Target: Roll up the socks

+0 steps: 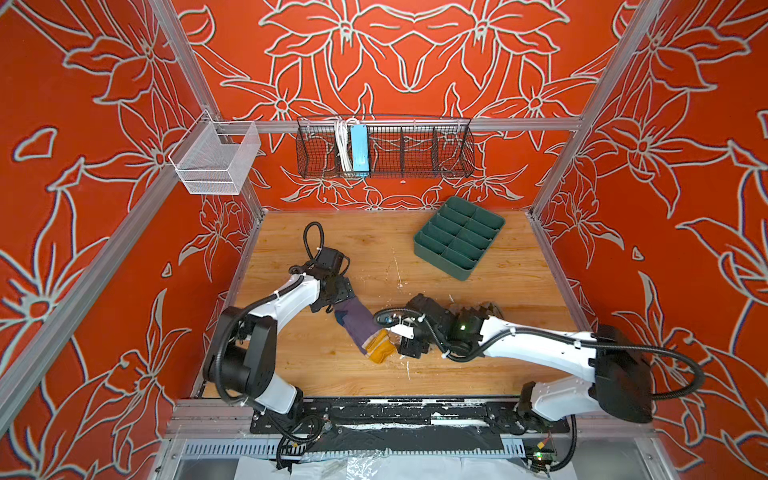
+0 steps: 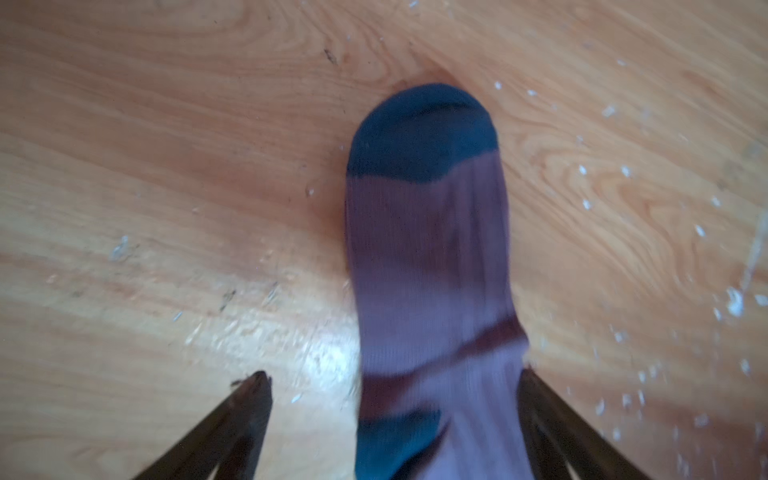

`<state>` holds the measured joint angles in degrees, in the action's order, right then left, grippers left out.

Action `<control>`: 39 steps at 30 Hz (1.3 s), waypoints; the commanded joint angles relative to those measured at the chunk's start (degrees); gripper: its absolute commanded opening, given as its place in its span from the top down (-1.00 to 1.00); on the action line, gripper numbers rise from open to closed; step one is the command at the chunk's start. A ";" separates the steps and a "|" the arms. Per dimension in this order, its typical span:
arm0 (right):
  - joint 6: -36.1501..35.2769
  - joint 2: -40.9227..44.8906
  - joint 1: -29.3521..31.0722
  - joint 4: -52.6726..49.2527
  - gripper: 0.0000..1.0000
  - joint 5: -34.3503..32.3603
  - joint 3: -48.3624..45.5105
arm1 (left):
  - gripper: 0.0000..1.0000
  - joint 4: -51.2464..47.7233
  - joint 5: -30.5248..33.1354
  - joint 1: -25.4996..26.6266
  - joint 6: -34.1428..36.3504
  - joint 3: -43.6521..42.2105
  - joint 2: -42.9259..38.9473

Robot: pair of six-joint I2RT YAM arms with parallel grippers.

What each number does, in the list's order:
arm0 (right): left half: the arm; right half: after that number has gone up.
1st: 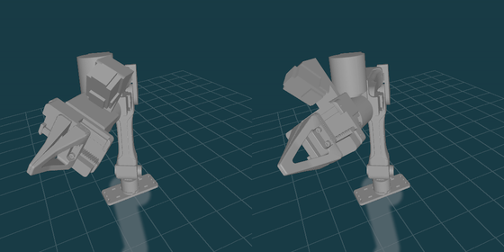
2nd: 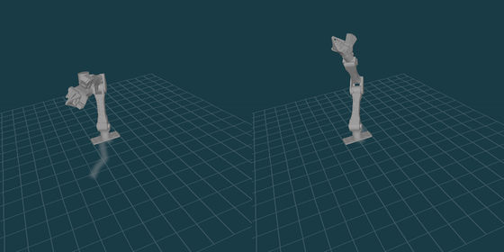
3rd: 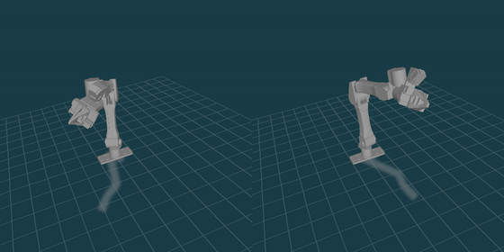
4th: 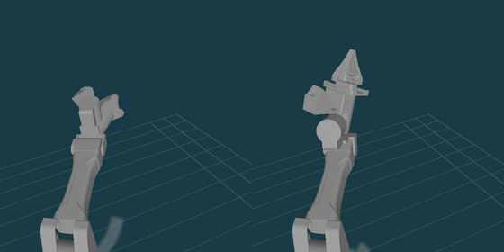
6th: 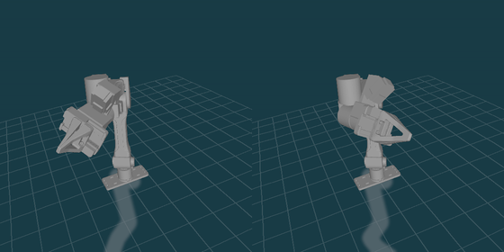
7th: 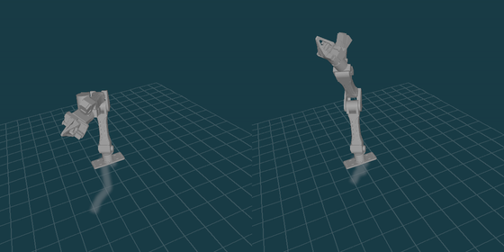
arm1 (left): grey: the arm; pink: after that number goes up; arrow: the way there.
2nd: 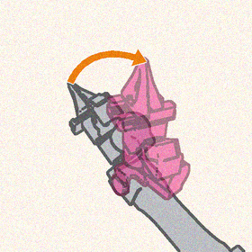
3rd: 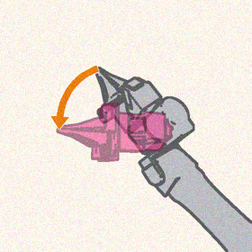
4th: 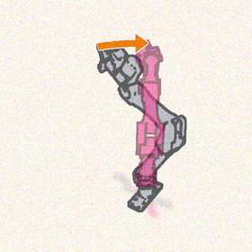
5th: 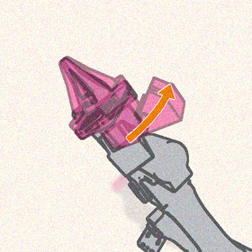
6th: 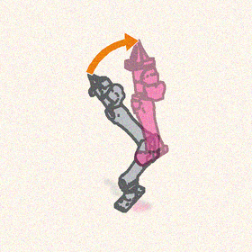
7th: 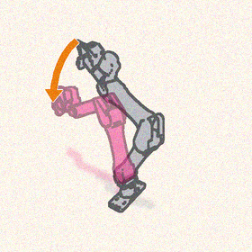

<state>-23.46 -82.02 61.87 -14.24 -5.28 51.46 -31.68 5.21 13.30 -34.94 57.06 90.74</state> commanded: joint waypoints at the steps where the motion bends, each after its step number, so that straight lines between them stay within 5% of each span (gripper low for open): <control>1: -5.11 -0.12 1.65 5.12 -0.81 -6.61 0.46 | -0.68 -1.14 2.03 0.58 -3.24 3.32 3.75; 14: -3.56 11.97 2.08 14.81 -0.96 -11.33 -8.95 | -0.52 0.53 -0.01 4.81 -5.69 11.95 21.08; 24: 3.05 25.30 -1.48 12.83 -0.96 -11.08 -14.53 | -0.62 -2.48 -3.96 11.27 -2.77 32.12 31.42; 32: 0.73 30.12 -1.49 7.99 -0.96 -4.25 -16.08 | -0.75 -3.74 -6.97 9.30 8.53 31.27 14.31; 39: -5.41 20.40 -1.13 11.73 -0.94 3.63 -16.94 | -0.82 0.35 -4.70 9.11 28.87 13.91 -13.49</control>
<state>-25.91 -58.28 60.49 -4.32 -6.20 35.03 -31.66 -0.43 22.28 -17.85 77.67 84.60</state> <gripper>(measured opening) 0.972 0.906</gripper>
